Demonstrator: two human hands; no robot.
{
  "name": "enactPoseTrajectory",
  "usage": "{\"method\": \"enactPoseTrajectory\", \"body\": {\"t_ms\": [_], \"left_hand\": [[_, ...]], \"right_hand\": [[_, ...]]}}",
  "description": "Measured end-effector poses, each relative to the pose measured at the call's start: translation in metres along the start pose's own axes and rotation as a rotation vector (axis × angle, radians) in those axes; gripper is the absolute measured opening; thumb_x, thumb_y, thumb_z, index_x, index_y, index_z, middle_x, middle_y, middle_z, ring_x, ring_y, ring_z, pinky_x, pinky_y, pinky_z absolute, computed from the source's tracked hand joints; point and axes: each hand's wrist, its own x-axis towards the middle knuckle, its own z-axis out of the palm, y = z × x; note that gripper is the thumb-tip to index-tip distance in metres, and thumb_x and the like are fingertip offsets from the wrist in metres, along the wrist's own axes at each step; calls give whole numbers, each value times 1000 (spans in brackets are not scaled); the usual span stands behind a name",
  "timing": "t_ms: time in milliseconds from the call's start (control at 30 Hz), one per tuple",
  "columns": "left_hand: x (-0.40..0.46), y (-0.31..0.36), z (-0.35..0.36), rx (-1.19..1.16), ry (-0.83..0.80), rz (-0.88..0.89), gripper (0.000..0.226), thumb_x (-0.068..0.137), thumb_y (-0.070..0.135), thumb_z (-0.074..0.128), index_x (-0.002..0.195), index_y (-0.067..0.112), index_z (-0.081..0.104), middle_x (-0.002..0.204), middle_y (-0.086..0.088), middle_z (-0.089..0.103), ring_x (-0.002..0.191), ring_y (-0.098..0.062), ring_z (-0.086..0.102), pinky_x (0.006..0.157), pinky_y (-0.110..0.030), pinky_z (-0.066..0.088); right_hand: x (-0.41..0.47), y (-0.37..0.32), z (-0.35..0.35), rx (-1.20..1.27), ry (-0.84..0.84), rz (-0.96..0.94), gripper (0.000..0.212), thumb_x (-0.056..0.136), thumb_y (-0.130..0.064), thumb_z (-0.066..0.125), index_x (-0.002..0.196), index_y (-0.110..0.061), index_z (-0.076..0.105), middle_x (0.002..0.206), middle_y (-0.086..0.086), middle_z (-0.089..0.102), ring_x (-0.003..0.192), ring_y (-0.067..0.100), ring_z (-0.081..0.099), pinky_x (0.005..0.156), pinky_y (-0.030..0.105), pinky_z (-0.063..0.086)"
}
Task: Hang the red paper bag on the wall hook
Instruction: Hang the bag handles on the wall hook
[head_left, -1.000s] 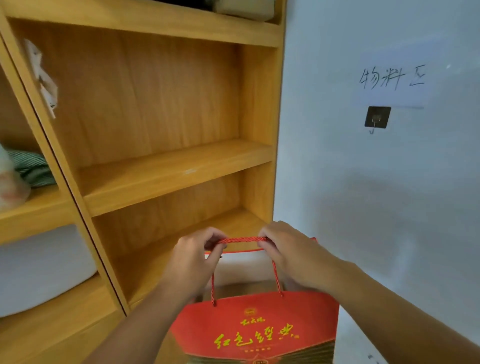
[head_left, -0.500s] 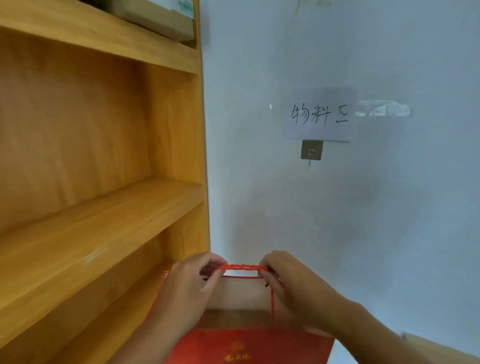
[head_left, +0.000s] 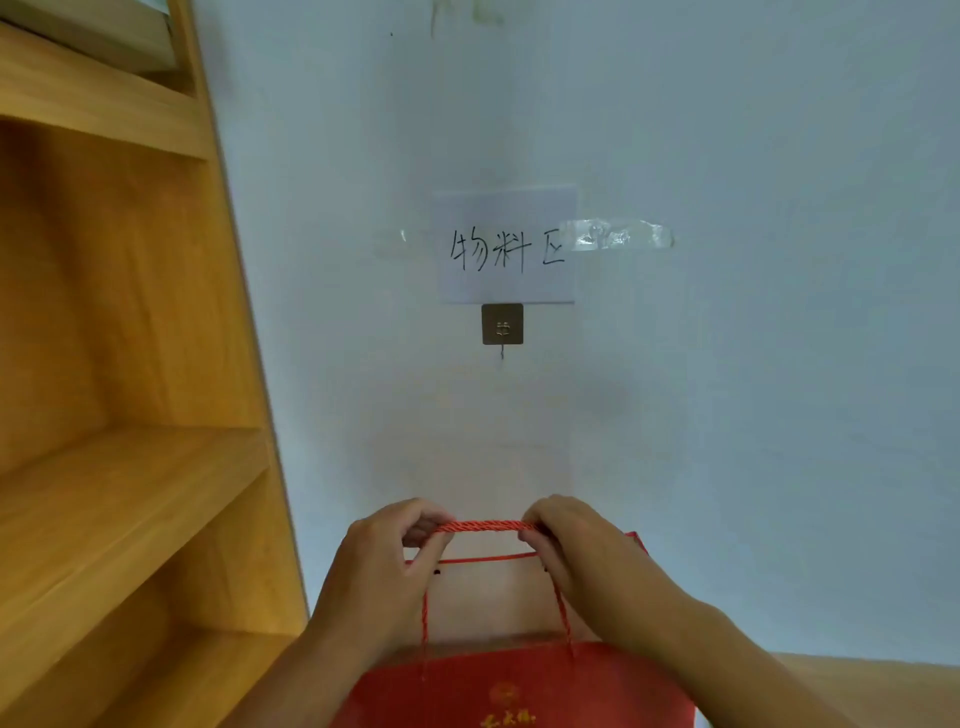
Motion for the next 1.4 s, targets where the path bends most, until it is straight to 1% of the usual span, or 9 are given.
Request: {"method": "enactPoseTrajectory", "body": {"t_ms": [233, 333, 467, 600, 733, 867, 1167, 1267, 1400], "left_hand": [[61, 2, 18, -49, -9, 37, 13, 89, 19, 76, 94, 30, 76, 87, 15, 76, 85, -4, 72, 81, -33, 63], [88, -3, 19, -62, 4, 53, 13, 89, 18, 75, 94, 30, 76, 86, 16, 77, 86, -2, 72, 80, -26, 62], [122, -21, 18, -84, 12, 60, 13, 89, 20, 76, 95, 32, 76, 87, 17, 76, 89, 0, 71, 77, -16, 60], [155, -44, 19, -123, 16, 72, 13, 87, 20, 78, 94, 31, 77, 85, 18, 76, 88, 1, 71, 73, -8, 56], [194, -60, 23, -171, 9, 68, 14, 86, 20, 79, 91, 33, 77, 81, 18, 76, 86, 1, 71, 73, -9, 56], [227, -67, 31, -215, -5, 76, 16, 85, 18, 80, 89, 33, 77, 89, 24, 75, 84, -2, 73, 73, -16, 60], [270, -53, 54, -299, 20, 107, 14, 85, 15, 80, 86, 28, 78, 85, 16, 76, 80, -4, 72, 69, -14, 59], [283, -43, 60, -325, 45, 131, 12, 86, 14, 79, 88, 26, 78, 80, 9, 77, 80, -6, 73, 69, -12, 57], [294, -38, 69, -281, 72, 144, 10, 89, 17, 76, 95, 25, 78, 84, 10, 77, 82, -6, 72, 72, -12, 57]], "right_hand": [[47, 40, -5, -15, 57, 39, 15, 105, -31, 48, 98, -25, 60, 90, -16, 54, 85, 4, 53, 76, 18, 42], [73, 50, -4, -5, 75, 56, 15, 105, -32, 49, 95, -26, 59, 86, -16, 55, 81, 4, 56, 71, 17, 43], [109, 58, -1, -10, 55, 46, 19, 104, -32, 47, 97, -23, 63, 91, -12, 62, 85, 7, 59, 78, 25, 50], [144, 65, 6, -5, 61, 34, 18, 104, -31, 48, 97, -24, 63, 91, -12, 64, 83, 7, 61, 76, 22, 49], [177, 73, 14, 14, 82, 42, 12, 103, -28, 52, 94, -27, 61, 86, -14, 62, 83, 6, 62, 74, 20, 48], [202, 90, 14, 70, 115, 68, 13, 101, -28, 54, 91, -28, 63, 82, -13, 64, 83, 8, 63, 75, 24, 50], [228, 122, 6, 152, 195, 129, 13, 99, -31, 55, 88, -32, 62, 80, -8, 68, 79, 12, 65, 71, 28, 50], [237, 128, -2, 171, 290, 128, 16, 100, -26, 57, 85, -30, 62, 76, -6, 66, 73, 15, 65, 70, 33, 52], [247, 136, -4, 121, 320, 157, 16, 99, -25, 59, 83, -24, 64, 74, -5, 66, 69, 12, 64, 69, 40, 54]]}}
